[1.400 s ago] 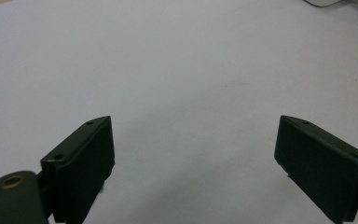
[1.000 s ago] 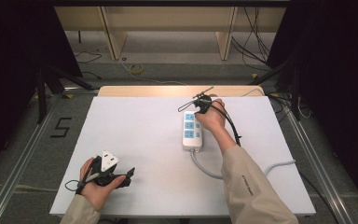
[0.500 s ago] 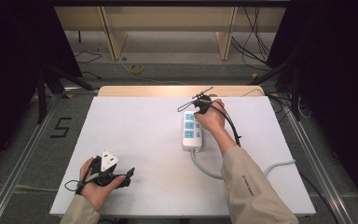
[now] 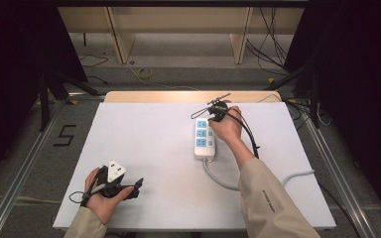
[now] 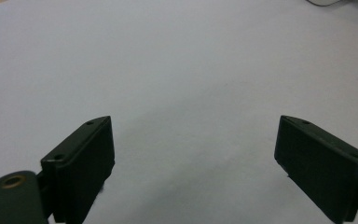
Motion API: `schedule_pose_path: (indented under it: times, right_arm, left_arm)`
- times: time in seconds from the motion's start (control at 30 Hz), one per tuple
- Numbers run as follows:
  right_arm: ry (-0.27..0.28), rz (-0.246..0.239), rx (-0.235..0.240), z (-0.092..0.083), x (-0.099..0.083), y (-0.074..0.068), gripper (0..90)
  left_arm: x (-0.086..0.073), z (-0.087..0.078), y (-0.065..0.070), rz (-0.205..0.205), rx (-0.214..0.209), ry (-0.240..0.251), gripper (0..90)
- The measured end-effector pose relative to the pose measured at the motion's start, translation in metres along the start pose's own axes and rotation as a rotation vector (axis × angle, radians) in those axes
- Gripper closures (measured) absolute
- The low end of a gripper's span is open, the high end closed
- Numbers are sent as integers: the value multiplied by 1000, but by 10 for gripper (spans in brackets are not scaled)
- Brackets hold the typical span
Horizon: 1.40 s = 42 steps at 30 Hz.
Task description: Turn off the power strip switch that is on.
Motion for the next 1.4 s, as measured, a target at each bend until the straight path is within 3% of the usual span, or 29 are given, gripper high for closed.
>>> schedule_pose_path:
  times: [0.87, 1.4]
  right_arm:
    - [25, -25, 34, -24, -18, 7, 900]
    - [33, -24, 55, -40, -49, 9, 866]
  left_arm:
    - [0, -1, 0, 1, 0, -6, 120]
    - [-1, -1, 1, 3, 2, -7, 122]
Point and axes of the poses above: each handheld gripper's, and its own axes: z roughly forward along the jaws, x roughly out of its top, y roughly to its right, the point moved 3 cm from there along z, roughly forward along the jaws, and after that the axes turned 7 degrees about -x, right-handed, at the moved point
